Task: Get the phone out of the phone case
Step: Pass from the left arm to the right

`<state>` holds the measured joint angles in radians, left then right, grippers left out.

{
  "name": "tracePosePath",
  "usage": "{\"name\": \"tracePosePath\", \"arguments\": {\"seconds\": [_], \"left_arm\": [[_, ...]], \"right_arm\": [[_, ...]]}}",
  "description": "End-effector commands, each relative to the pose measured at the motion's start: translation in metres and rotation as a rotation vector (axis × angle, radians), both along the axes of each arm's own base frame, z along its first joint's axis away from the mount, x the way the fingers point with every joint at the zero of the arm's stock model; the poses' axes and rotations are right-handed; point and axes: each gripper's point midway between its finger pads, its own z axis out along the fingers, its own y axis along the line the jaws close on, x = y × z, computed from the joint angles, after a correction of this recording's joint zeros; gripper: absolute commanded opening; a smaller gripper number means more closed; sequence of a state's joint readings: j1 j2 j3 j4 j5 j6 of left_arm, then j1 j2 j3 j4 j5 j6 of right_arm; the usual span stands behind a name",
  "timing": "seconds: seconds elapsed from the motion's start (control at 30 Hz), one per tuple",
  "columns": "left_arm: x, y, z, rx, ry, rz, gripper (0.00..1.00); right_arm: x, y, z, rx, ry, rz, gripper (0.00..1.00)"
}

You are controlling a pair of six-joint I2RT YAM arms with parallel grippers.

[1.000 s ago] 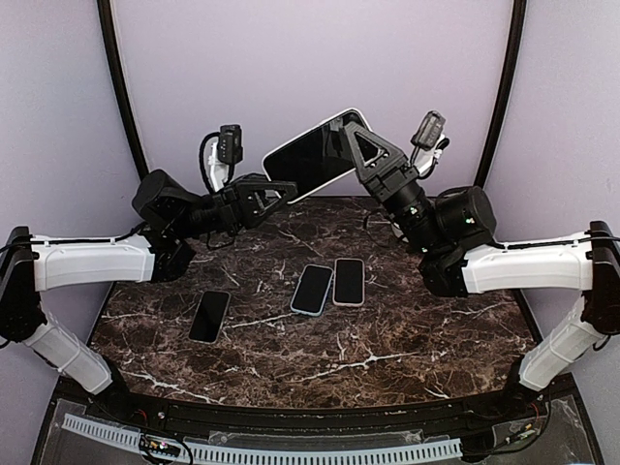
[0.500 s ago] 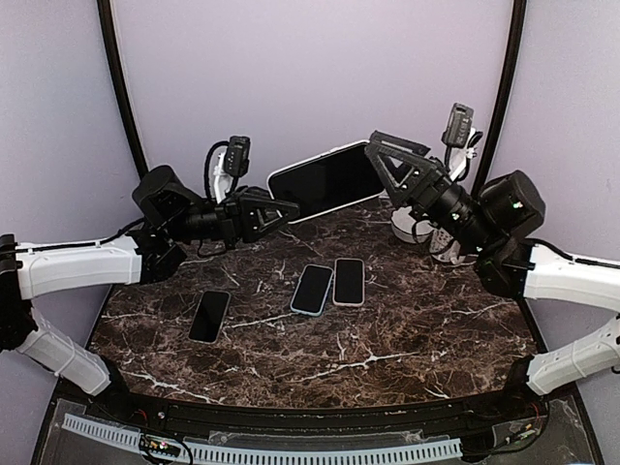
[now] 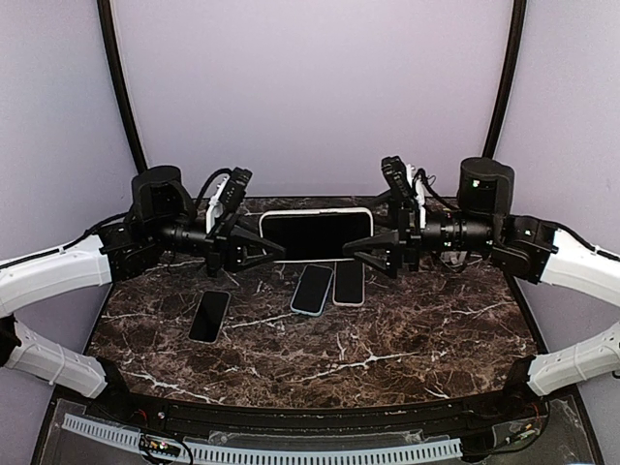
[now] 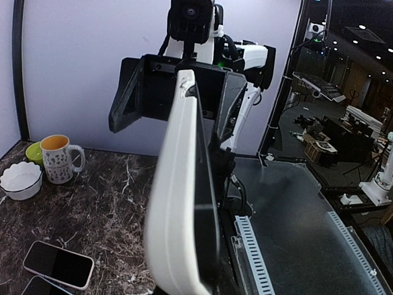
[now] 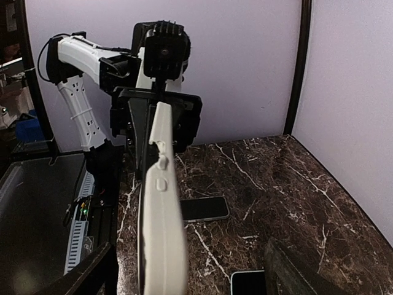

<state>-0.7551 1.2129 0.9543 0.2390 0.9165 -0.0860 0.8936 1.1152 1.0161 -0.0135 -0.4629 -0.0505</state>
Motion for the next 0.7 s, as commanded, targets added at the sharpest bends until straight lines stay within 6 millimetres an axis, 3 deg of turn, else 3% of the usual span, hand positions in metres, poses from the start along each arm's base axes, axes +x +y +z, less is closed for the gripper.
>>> {"name": "tracePosePath", "arguments": {"seconds": [0.0, 0.3, 0.43, 0.47, 0.57, 0.6, 0.67], "left_arm": [[-0.008, 0.007, 0.023, -0.020, -0.128, -0.010, 0.00], [-0.003, 0.006, 0.016, 0.004, -0.138, 0.011, 0.00], [-0.001, 0.006, 0.015, 0.006, -0.145, 0.016, 0.00], [-0.001, 0.006, 0.015, 0.007, -0.148, 0.018, 0.00], [-0.001, 0.006, 0.013, 0.011, -0.154, 0.022, 0.00], [-0.001, 0.006, 0.013, 0.011, -0.162, 0.021, 0.00], [-0.001, 0.007, 0.012, 0.012, -0.170, 0.025, 0.00]], "right_arm": [[-0.019, 0.002, 0.010, -0.013, -0.070, 0.125, 0.80], [-0.028, 0.017, 0.002, -0.024, -0.021, 0.218, 0.40], [-0.030, 0.019, -0.009, -0.057, 0.010, 0.230, 0.36], [-0.030, 0.019, -0.011, -0.061, 0.010, 0.228, 0.32], [-0.031, 0.019, -0.012, -0.062, 0.016, 0.230, 0.05], [-0.031, 0.019, -0.012, -0.063, 0.017, 0.234, 0.00], [-0.031, 0.019, -0.014, -0.067, 0.022, 0.231, 0.00]]}}
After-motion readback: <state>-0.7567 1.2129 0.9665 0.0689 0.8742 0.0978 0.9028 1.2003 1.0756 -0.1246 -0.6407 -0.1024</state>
